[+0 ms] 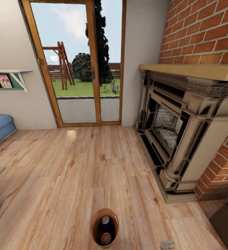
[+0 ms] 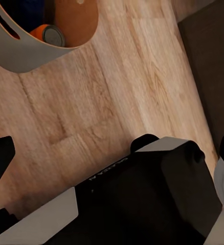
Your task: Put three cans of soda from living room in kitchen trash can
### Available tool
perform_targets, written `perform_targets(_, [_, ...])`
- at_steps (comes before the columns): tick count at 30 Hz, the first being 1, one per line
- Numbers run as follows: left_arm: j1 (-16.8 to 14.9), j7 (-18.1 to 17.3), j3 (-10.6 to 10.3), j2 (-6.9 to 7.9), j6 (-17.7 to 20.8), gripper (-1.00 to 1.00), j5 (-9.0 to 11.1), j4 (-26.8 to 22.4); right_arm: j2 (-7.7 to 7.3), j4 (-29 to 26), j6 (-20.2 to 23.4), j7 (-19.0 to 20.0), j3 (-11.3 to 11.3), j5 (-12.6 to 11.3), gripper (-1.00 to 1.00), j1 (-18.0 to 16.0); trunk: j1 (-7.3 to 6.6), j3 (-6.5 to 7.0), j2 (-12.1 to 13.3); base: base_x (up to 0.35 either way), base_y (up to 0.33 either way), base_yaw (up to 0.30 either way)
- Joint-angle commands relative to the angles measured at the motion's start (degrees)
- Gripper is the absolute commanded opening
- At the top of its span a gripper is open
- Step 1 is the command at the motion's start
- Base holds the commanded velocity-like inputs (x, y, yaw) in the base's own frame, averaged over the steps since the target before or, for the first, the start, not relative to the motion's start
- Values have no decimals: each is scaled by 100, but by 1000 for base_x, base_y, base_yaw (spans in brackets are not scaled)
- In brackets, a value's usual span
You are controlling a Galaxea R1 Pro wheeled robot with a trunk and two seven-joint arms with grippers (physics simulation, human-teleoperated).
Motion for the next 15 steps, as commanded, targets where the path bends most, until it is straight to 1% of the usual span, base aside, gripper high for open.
perform_targets(1, [0, 4, -1, 0, 0, 100, 0, 0, -4, 0, -37, 1, -1, 0, 100, 22, 0, 10, 0, 0, 0, 0])
perform_targets(6, [0, 71, -1, 0, 0, 100, 0, 0, -14, 0, -266, -3, -1, 0, 100, 158, 0, 57, 0, 0, 0, 0])
perform_targets(15, [-1, 309, -1, 0, 4, 100, 0, 0, -18, 0, -357, -4, -2, 0, 100, 254, 0, 142, 0, 0, 0, 0])
